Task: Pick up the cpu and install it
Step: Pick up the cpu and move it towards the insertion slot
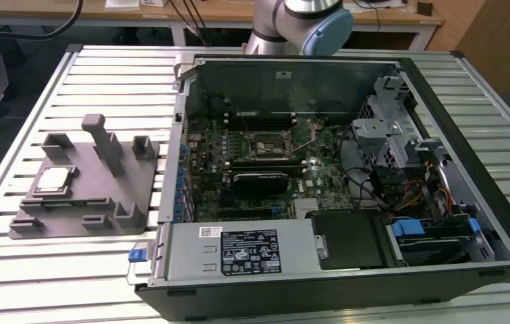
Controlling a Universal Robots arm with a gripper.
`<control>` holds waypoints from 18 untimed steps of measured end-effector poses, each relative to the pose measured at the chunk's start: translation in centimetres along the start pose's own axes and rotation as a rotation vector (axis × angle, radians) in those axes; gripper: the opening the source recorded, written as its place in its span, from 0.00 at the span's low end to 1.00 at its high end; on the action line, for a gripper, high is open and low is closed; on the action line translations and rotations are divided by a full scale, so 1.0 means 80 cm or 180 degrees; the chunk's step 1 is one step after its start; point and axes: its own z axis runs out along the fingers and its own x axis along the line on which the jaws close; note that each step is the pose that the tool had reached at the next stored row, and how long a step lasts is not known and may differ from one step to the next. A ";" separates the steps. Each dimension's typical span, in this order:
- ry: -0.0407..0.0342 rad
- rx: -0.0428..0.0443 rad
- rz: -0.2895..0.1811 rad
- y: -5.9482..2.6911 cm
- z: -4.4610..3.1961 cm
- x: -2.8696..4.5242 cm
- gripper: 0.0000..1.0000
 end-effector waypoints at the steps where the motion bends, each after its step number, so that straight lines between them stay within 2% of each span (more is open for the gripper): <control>1: 0.0000 0.0000 -0.0016 0.000 0.0012 0.0000 0.47; 18: 0.0006 -0.0001 -0.0155 -0.001 0.0146 0.0000 0.47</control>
